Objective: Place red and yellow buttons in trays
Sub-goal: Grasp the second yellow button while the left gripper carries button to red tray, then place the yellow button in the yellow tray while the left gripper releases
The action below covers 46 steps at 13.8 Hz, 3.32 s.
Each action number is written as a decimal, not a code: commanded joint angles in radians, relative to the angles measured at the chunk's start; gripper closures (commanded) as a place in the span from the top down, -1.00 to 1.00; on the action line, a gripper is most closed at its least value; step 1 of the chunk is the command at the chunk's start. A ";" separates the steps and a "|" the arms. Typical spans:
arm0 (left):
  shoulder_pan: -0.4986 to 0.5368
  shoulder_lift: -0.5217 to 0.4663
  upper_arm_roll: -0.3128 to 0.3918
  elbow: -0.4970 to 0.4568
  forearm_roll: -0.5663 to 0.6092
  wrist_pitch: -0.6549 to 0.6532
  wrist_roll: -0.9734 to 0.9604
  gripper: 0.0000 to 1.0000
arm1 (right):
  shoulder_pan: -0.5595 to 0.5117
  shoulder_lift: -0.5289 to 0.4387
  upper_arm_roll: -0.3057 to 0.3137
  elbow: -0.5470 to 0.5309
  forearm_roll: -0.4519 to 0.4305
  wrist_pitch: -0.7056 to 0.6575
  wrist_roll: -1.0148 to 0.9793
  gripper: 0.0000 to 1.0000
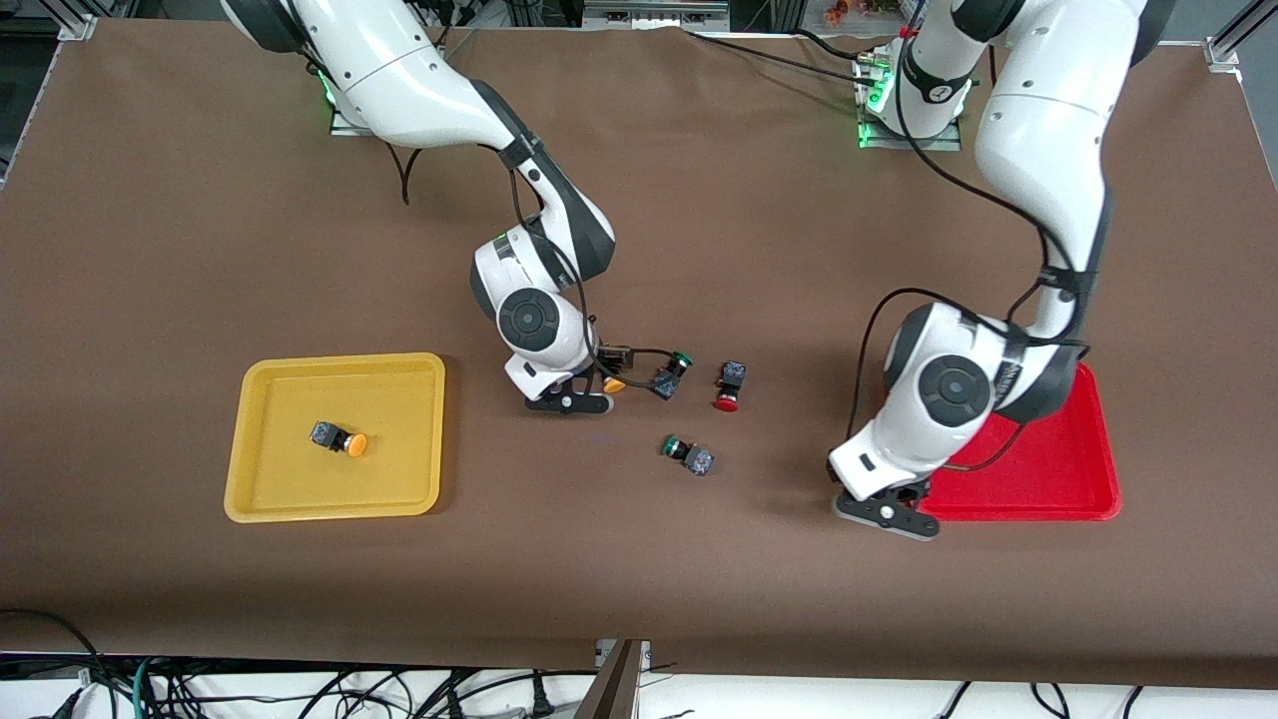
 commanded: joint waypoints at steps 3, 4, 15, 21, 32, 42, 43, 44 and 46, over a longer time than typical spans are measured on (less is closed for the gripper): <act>0.095 -0.092 -0.012 -0.028 -0.042 -0.162 0.030 -0.79 | 0.025 -0.014 -0.005 -0.023 0.001 0.034 0.047 0.80; 0.121 -0.092 -0.012 -0.031 -0.050 -0.168 0.073 -0.77 | 0.027 -0.012 -0.005 -0.028 -0.002 0.035 0.047 0.80; 0.304 -0.302 0.027 -0.402 -0.105 -0.095 0.193 -0.76 | 0.022 -0.049 -0.053 -0.091 -0.005 0.066 -0.092 -0.75; 0.359 -0.347 0.081 -0.620 -0.105 0.158 0.194 -0.69 | 0.021 -0.117 -0.260 -0.089 -0.002 -0.127 -0.421 -0.74; 0.422 -0.224 0.080 -0.571 -0.133 0.280 0.230 -0.69 | -0.122 -0.100 -0.358 -0.123 0.012 -0.167 -0.735 0.97; 0.419 -0.177 0.081 -0.546 -0.131 0.371 0.228 -0.50 | -0.087 -0.319 -0.355 -0.109 0.006 -0.258 -0.591 0.99; 0.419 -0.177 0.081 -0.546 -0.131 0.371 0.228 -0.41 | -0.087 -0.368 -0.355 -0.115 0.002 -0.288 -0.586 0.99; 0.416 -0.177 0.081 -0.546 -0.133 0.371 0.225 -0.22 | -0.087 -0.417 -0.357 -0.121 -0.004 -0.328 -0.586 0.99; 0.412 -0.177 0.080 -0.522 -0.131 0.369 0.224 0.60 | -0.088 -0.514 -0.377 -0.121 -0.020 -0.440 -0.584 0.99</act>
